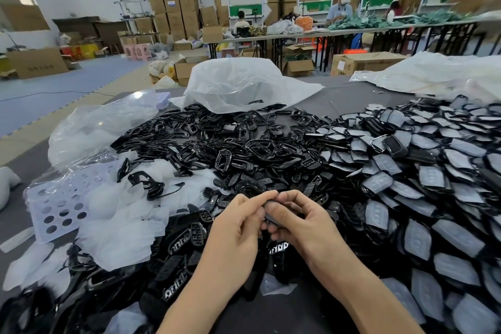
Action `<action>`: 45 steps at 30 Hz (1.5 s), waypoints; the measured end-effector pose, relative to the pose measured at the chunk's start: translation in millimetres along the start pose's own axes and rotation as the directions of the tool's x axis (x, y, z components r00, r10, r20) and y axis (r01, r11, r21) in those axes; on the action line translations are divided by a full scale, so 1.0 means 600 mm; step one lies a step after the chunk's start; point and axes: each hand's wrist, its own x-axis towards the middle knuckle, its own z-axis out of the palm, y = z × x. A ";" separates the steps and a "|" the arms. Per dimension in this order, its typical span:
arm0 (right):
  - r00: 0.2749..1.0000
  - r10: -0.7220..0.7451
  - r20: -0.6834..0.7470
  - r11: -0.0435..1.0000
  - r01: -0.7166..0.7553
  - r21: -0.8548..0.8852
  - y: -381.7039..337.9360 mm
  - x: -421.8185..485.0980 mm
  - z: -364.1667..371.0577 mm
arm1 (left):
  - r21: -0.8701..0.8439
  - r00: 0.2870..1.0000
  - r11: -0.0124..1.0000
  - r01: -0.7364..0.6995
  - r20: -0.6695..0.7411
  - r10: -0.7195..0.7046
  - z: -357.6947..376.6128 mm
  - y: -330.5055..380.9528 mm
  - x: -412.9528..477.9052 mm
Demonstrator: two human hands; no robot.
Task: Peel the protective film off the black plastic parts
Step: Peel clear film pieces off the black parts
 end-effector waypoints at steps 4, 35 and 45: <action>0.999 -0.020 -0.029 1.000 0.020 0.001 0.001 0.002 0.005 | -0.011 0.998 0.999 0.031 -0.058 -0.032 0.007 -0.002 -0.002; 0.998 0.043 -0.049 0.997 -0.039 0.068 -0.012 -0.001 0.004 | -0.084 0.989 0.991 0.106 -0.092 -0.113 0.017 0.004 -0.007; 0.994 -0.023 -0.110 0.995 0.033 0.093 -0.011 0.004 0.001 | -0.217 0.974 0.966 0.142 -0.142 -0.175 0.011 -0.005 0.000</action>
